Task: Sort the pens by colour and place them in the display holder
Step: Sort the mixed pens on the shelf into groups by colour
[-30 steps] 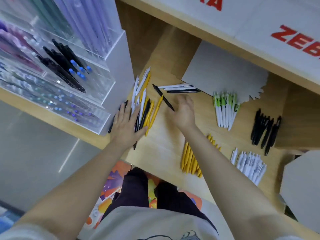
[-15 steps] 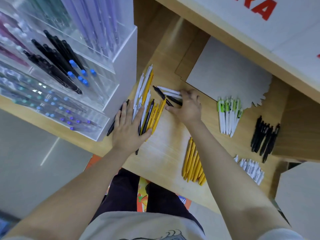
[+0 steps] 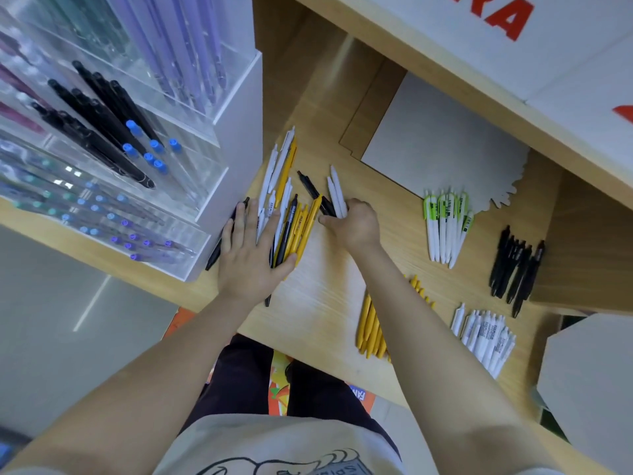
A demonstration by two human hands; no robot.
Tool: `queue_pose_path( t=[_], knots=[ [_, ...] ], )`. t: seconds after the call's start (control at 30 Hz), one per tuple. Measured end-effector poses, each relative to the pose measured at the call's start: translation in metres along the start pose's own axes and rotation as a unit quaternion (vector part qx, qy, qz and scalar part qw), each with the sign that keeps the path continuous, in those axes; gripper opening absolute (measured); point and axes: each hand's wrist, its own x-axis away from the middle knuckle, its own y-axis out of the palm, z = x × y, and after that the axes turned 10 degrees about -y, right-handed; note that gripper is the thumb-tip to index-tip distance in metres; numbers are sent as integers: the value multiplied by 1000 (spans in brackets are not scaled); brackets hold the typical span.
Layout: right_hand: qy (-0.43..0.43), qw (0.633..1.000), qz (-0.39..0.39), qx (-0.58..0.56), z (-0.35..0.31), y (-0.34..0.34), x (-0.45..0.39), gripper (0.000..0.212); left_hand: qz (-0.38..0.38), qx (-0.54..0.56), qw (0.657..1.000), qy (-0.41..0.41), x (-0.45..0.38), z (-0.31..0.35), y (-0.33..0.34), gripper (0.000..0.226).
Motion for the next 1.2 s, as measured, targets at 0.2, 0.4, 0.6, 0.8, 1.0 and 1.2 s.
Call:
queue_pose_path(
  t=[0.2,0.4,0.6,0.8,1.0,1.2],
  knots=[
    [14,1000,16,-20,0,7,9,33,0,9,1000,1,0,0,1,85],
    [31,996,-24,-75,4,-2,13,34,4,19,1000,7,0,-2,3,85],
    [73,942,-21,-327,10,-26,53,30,16,134,990,50,1,6,-19,76],
    [42,876,-59,-476,11,-37,101,31,-381,531,750,-96,20,62,-101,40],
    [80,890,-8,-449,7,-39,132,37,-469,540,695,-73,39,85,-100,56],
    [67,930,-2,-361,8,-46,150,29,-473,506,717,-83,42,89,-105,43]
  ],
)
